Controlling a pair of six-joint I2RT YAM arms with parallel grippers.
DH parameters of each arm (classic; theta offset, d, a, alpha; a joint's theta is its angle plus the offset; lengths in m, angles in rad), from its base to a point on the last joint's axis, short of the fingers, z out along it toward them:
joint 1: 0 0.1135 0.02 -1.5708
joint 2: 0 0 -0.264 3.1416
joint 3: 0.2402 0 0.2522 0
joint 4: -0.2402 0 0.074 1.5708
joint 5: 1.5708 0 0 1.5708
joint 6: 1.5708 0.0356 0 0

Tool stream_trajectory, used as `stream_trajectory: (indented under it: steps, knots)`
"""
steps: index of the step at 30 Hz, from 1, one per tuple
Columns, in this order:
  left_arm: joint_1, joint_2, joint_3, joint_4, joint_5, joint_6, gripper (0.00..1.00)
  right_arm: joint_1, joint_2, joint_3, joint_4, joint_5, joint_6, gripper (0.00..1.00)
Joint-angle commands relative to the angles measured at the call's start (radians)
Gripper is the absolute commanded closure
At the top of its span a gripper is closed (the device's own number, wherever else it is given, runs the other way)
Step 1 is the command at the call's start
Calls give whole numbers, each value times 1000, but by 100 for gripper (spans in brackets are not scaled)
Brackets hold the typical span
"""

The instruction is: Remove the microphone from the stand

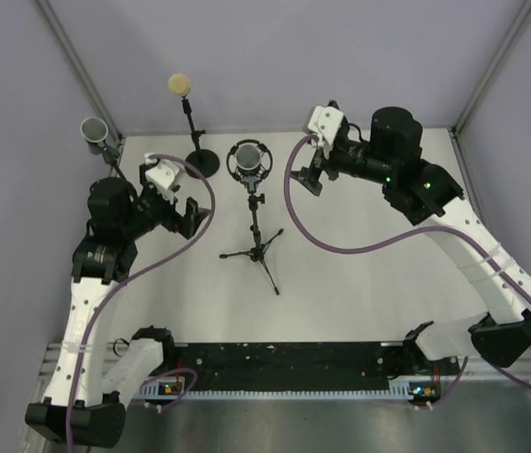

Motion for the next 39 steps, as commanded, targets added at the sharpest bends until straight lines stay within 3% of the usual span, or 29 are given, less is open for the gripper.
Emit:
stream_trajectory:
  steps: [1, 6, 15, 23, 39]
  knots:
    - [19, 84, 97, 107, 87, -180, 1, 64, 40, 123, 22, 33, 19, 1]
    - [19, 193, 170, 236, 188, -342, 1, 120, 103, 182, 24, 82, 19, 1]
    - [23, 312, 249, 379, 219, -465, 1, 188, 183, 209, 84, 183, 69, 2]
    - [32, 372, 155, 647, 289, -753, 2, 206, 229, 257, 91, 226, 112, 3]
    - [34, 372, 43, 782, 299, -898, 23, 234, 255, 229, 101, 249, 132, 3]
